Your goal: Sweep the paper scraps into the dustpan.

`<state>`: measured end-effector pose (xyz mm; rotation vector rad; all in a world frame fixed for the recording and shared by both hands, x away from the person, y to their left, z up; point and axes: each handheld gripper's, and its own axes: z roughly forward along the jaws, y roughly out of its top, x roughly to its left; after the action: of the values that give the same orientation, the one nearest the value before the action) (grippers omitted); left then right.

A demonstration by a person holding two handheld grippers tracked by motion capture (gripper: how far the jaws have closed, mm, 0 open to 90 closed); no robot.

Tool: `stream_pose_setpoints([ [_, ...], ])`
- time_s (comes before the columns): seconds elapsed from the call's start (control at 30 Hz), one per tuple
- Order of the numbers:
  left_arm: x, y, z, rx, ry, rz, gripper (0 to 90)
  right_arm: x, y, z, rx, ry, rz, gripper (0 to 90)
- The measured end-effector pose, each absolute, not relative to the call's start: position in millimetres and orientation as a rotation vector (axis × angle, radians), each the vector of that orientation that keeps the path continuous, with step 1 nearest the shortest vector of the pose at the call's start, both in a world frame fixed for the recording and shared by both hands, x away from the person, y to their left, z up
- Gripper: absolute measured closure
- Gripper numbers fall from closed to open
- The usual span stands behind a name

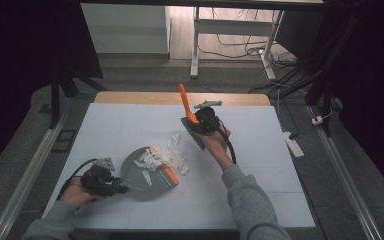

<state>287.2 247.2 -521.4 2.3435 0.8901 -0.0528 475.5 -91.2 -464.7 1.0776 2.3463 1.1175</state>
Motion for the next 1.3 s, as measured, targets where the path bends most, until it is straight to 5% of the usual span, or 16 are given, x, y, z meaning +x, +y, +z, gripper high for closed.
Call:
stream_pose_setpoints([
  [0.73, 286, 243, -521, 2.335, 0.906, -0.030, 61.4, 500, -68, -483, 1.032, 2.393, 1.003, 69.8],
  [1.3, 287, 239, -522, 2.324, 0.927, -0.025, 61.4, 480, -29, -489, 0.819, 2.545, 0.931, 69.9],
])
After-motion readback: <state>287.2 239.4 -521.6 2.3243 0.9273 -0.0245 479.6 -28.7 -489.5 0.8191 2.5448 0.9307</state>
